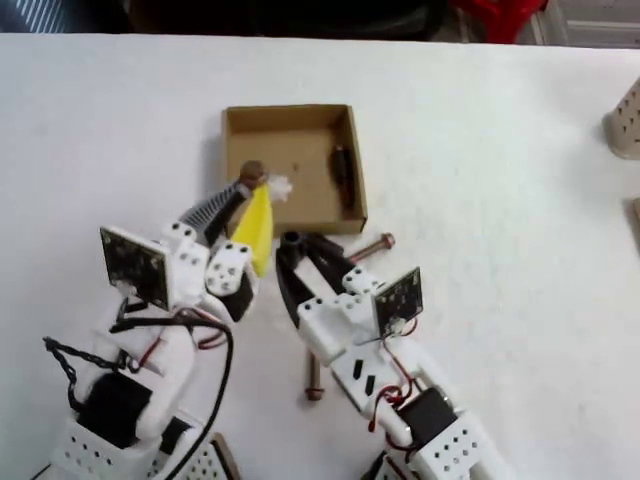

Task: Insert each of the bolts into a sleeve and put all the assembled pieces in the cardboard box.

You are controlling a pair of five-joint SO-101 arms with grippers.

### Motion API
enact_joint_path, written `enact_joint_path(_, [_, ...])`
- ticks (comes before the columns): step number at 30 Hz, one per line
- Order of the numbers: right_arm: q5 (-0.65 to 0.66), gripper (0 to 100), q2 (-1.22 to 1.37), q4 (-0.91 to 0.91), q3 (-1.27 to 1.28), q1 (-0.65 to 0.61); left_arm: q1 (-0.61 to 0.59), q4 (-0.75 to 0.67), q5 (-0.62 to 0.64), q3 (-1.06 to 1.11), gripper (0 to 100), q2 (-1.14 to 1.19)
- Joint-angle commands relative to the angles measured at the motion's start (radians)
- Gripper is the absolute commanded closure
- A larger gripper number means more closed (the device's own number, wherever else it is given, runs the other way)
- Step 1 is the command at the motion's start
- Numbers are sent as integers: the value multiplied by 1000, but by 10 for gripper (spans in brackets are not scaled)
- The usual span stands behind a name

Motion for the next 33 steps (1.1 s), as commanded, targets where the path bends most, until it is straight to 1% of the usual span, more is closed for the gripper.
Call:
enact_joint_path(1, [-6,981,-12,4,9,12,48,2,-11,-63,978,-18])
enact_joint_path(11, [-6,981,-12,4,9,12,108,2,-9,-54,978,-16])
enact_joint_path(18, [-6,981,-12,4,9,12,108,-2,-14,-3,978,-16])
enact_joint_path(22, [-6,981,-12,4,9,12,107,-34,-14,2,978,-15])
enact_joint_path(29, [-6,981,-12,4,9,12,101,-37,-14,-40,978,120])
enact_joint_path(33, [-6,981,-12,4,9,12,107,-31,-14,-71,978,142])
